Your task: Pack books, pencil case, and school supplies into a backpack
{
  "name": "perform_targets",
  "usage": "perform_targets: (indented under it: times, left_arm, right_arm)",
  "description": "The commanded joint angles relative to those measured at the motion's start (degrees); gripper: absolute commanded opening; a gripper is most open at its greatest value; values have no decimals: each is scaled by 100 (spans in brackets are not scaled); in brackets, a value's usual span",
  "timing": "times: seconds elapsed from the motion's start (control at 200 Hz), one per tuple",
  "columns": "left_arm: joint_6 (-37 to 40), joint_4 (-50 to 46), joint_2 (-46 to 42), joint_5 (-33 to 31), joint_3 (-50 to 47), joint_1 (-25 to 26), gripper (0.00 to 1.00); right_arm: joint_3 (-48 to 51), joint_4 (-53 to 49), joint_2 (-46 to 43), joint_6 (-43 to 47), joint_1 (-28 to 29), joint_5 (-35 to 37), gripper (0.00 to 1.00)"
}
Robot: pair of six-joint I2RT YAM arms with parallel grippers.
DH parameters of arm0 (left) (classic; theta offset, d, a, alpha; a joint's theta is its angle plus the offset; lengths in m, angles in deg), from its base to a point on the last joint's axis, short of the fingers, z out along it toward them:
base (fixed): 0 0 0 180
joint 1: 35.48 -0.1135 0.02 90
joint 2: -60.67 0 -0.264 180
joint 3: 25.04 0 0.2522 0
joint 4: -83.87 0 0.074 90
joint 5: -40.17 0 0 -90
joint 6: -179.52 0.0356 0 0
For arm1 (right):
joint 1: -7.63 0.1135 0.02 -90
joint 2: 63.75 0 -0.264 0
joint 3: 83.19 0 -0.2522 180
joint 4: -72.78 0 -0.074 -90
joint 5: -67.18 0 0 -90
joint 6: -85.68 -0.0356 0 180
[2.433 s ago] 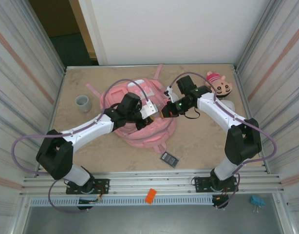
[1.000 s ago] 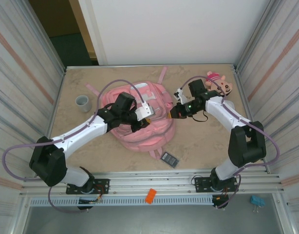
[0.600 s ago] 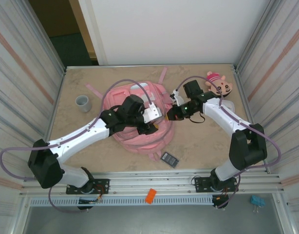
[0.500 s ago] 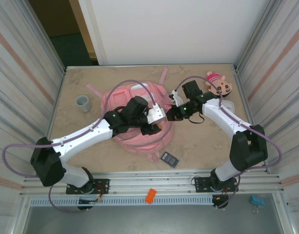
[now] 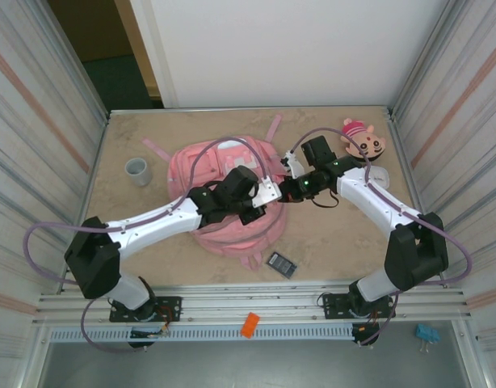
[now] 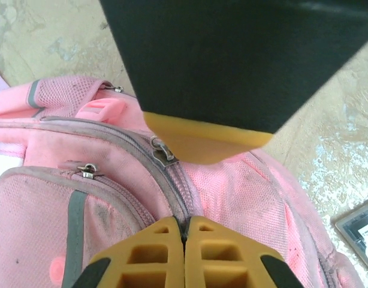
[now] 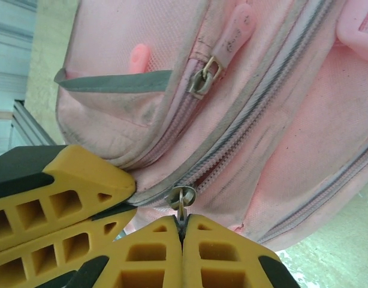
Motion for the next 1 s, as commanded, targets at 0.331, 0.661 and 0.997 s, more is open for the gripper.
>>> perform_targets:
  times: [0.331,0.661,0.997]
  left_arm:
    - [984,-403,-956,1723,-479,-171,0]
    - [1248,-696,-1028,2033,-348,-183,0]
    - [1118,-522,-1015,1892,-394,-310,0]
  right_arm:
    - [126,1550,589,-1038,-696,572,0]
    - [-546,2364,1621,-1491,-996,783,0]
    - [-1060,2442,1878,-1423,-1106,408,0]
